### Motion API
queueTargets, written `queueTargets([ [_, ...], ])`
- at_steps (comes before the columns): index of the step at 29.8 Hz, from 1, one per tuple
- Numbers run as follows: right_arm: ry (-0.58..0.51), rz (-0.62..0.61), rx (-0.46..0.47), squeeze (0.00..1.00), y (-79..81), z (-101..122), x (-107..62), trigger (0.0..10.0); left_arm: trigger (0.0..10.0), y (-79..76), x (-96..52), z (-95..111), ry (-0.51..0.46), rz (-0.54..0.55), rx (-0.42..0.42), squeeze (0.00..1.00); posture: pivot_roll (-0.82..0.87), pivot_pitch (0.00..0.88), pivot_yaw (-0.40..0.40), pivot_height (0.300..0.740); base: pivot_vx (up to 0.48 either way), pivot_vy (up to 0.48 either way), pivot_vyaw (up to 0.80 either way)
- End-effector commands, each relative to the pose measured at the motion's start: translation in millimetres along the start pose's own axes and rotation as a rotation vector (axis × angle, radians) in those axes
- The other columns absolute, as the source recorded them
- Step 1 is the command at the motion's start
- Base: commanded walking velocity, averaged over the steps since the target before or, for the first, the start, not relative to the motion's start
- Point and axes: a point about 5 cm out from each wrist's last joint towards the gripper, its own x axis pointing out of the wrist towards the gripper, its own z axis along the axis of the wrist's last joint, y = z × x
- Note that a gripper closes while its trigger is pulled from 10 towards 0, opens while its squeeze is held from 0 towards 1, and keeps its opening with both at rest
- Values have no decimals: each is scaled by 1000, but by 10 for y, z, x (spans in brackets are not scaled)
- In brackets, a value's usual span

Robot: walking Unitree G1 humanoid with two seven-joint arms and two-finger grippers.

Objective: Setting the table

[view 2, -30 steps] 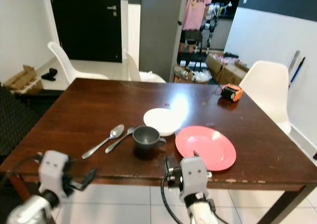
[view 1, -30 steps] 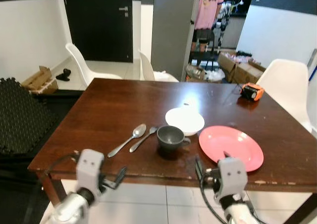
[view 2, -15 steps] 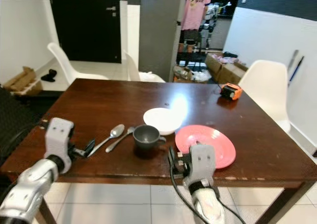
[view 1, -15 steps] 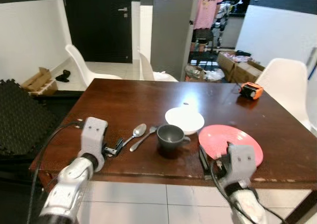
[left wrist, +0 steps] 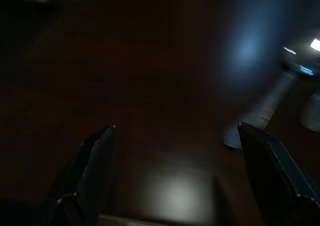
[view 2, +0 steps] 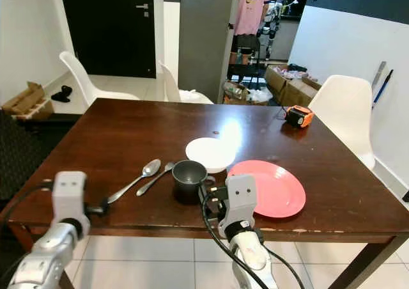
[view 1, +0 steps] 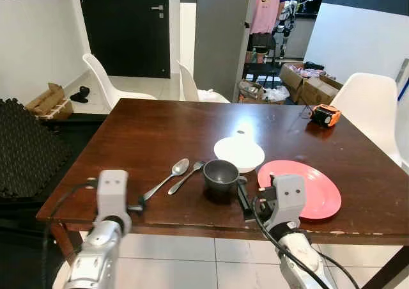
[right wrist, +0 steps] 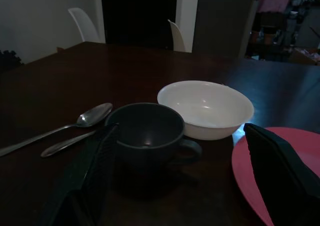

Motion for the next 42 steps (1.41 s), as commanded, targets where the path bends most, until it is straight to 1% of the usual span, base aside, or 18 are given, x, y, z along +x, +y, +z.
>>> queueTargets([
  [1,16,-6,11,0,-15,-24,-25,10000,10000,87,-126,33,-112,17,8,0,-8,62,33,740,0,0,0],
  [3,19,-7,12,0,-16,-31,-41,10000,10000,80,-239,72,-180,-30,25,0,-10,62,31,740,0,0,0],
  [4,19,-7,12,0,-16,-31,-41,10000,10000,80,-239,72,-180,-30,25,0,-10,62,31,740,0,0,0],
  [6,19,-9,14,0,-15,-34,-51,10000,10000,70,-291,33,-155,-69,2,0,-9,61,29,740,0,0,0],
  [7,23,-8,16,0,-9,-43,-78,10000,10000,81,-361,-14,-144,-119,23,0,-11,63,27,740,0,0,0],
  [9,47,2,10,0,-4,-98,-128,10000,10000,140,-414,-79,-107,-147,39,0,-10,65,21,740,0,0,0],
  [11,53,2,7,0,-9,-115,-139,10000,10000,167,-420,-84,-102,-144,44,0,-1,66,14,740,0,0,0],
  [14,61,3,4,0,-26,-135,-136,10000,10000,313,-413,-30,-96,-110,18,0,11,64,4,740,0,0,0],
  [17,61,-2,3,0,-61,-128,-85,10000,10000,404,-444,17,-99,-115,35,0,29,61,-13,740,0,0,0],
  [20,59,-3,3,0,-76,-122,-25,10000,10000,394,-488,-9,-86,-129,96,0,59,54,-16,740,0,0,0],
  [23,56,-2,-1,0,-80,-121,-1,10000,10000,378,-488,-19,-91,-114,113,0,59,48,-9,740,0,0,0],
  [26,47,-41,-3,0,-136,-116,17,10000,10000,283,-471,-13,-122,-90,130,0,55,42,-1,740,0,0,0],
  [32,55,-50,-4,0,-145,-144,-18,10000,10000,133,-508,-37,-133,-92,112,0,55,40,-6,740,0,0,0],
  [33,56,-47,-5,0,-141,-151,-21,10000,10000,109,-519,-43,-134,-101,126,0,54,41,-7,740,0,0,0],
  [35,57,-46,-6,0,-140,-155,-21,10000,10000,101,-524,-42,-140,-105,148,0,52,39,-5,740,0,0,0],
  [37,51,-49,-8,0,-151,-147,-14,10000,10000,116,-508,-40,-134,-97,144,0,50,34,1,740,0,0,0],
  [41,48,-55,-4,0,-158,-149,-16,10000,10000,118,-473,-61,-114,-102,118,0,44,31,8,740,0,0,0],
  [42,57,-56,-11,0,-149,-171,-28,10000,10000,95,-472,-73,-109,-129,100,0,42,31,10,740,0,0,0],
])
